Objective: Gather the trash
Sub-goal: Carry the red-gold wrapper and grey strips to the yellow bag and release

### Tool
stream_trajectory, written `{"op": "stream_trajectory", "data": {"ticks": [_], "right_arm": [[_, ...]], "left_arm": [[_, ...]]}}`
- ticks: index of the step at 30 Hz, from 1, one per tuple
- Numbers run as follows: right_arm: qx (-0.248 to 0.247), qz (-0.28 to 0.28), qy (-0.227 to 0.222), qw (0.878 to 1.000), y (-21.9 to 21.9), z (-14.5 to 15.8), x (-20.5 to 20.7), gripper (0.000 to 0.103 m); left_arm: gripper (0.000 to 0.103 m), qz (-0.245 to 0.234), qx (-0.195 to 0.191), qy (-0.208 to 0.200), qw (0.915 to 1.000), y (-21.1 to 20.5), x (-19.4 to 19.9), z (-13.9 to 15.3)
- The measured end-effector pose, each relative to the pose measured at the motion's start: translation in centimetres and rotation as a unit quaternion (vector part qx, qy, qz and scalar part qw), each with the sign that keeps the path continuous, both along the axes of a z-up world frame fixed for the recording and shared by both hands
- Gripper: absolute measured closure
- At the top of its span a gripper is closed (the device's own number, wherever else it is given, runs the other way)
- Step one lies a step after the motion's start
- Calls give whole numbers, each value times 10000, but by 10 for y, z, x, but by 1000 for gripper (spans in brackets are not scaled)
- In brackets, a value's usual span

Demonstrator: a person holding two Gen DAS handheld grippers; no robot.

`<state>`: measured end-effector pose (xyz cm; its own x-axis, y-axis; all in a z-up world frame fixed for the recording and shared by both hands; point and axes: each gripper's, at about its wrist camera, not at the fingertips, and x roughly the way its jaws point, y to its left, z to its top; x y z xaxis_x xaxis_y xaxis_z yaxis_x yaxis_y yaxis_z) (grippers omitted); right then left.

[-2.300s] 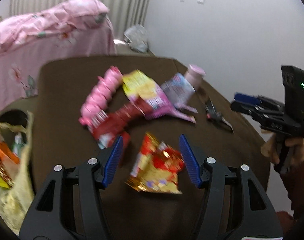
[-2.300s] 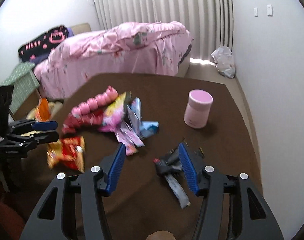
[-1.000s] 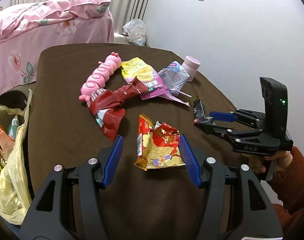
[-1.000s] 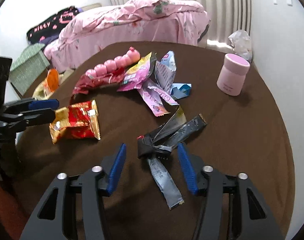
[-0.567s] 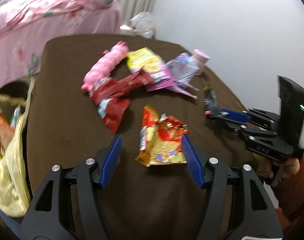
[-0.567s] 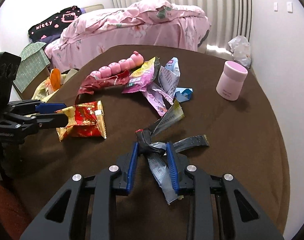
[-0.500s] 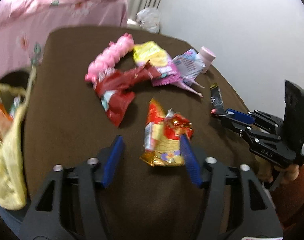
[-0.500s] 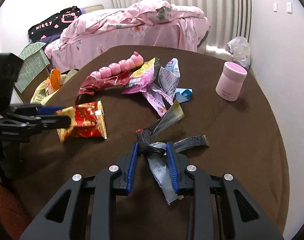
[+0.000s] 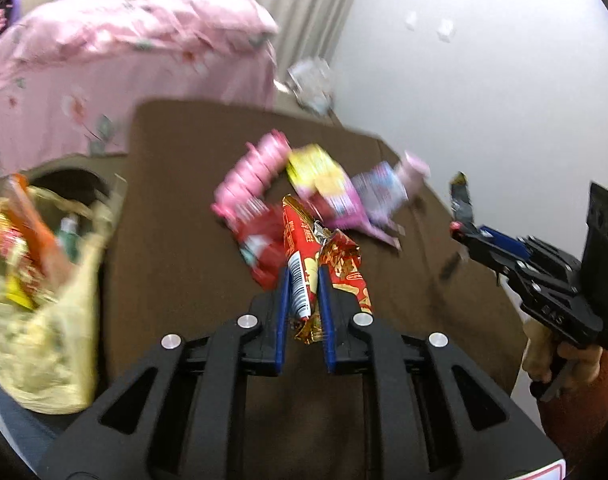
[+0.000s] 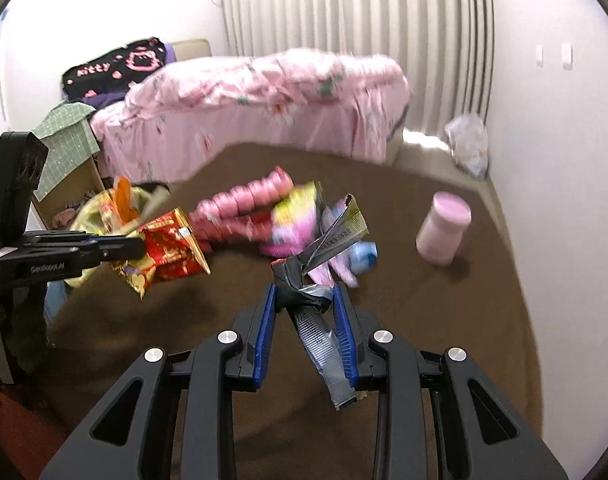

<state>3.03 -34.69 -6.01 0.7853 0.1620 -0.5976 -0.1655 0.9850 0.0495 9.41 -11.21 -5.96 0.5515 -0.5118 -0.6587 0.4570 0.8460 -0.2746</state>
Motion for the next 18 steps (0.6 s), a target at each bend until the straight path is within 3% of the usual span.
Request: {"op": "stream_trajectory", "data": {"ticks": [5, 10, 18], "right_arm": [[35, 299, -443, 9986, 28, 42, 5, 75], [-7, 612, -689, 9957, 62, 68, 16, 75], [-110, 1246, -900, 9881, 131, 94, 28, 76]], "left_arm": [[90, 637, 20, -594, 9962, 41, -4, 38], [90, 1188, 158, -1168, 9859, 80, -8, 67], [90, 1655, 29, -1362, 9768, 131, -15, 77]]}}
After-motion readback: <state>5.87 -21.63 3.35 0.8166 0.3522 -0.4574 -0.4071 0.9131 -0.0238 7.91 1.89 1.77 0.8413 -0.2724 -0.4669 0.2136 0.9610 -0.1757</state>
